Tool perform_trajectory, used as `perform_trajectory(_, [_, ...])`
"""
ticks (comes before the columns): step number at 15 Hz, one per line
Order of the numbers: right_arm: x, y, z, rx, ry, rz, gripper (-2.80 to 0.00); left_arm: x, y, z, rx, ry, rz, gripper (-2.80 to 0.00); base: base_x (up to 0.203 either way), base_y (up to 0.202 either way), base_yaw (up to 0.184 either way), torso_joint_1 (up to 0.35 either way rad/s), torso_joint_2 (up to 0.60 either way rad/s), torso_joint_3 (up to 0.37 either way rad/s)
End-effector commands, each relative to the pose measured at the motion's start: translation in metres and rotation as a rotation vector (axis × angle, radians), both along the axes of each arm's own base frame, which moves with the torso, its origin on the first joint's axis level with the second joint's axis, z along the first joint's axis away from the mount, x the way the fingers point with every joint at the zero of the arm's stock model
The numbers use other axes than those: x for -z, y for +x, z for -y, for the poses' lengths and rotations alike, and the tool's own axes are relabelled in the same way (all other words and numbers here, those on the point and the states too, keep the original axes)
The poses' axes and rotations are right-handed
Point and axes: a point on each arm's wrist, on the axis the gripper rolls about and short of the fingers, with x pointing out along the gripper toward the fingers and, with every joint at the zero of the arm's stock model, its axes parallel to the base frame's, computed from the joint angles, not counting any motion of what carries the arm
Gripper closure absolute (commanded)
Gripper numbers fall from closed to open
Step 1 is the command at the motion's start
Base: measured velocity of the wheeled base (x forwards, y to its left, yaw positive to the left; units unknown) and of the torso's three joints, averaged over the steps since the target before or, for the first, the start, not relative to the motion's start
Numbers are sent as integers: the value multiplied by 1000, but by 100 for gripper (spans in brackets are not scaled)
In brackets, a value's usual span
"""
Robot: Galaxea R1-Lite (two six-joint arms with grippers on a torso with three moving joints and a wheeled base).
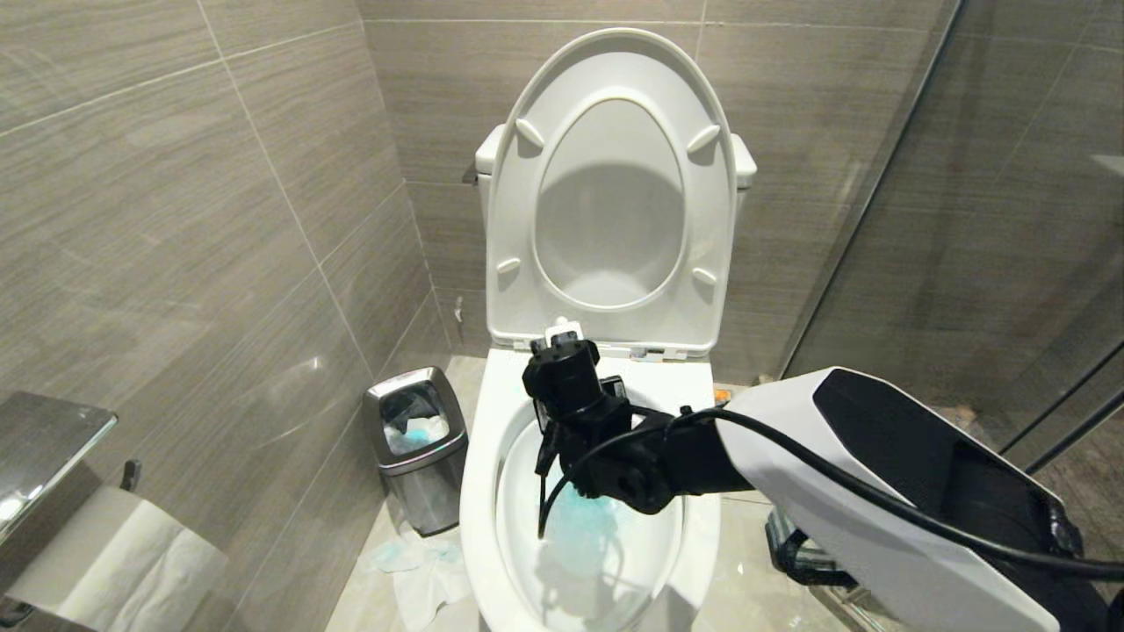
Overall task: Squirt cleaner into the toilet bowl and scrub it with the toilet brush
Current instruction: Scrub the toilet bowl
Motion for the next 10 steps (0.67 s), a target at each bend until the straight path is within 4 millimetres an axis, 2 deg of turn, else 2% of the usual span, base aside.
perform_trajectory(1, [31,5,-5,3,-34,-32,0,0,0,0,-1,1,-2,0,0,0,0,0,0,0])
perform_trajectory(3, [42,8,-8,5,-42,-38,0,0,0,0,-1,-1,-2,0,0,0,0,0,0,0])
perform_trajectory(6, [39,9,-8,6,-37,-34,0,0,0,0,-1,1,-2,0,0,0,0,0,0,0])
perform_trajectory(7, [33,9,-8,7,-30,-26,0,0,0,0,-1,1,-2,0,0,0,0,0,0,0])
perform_trajectory(10, [-5,3,-3,10,14,19,0,0,0,0,-1,0,-2,0,0,0,0,0,0,0])
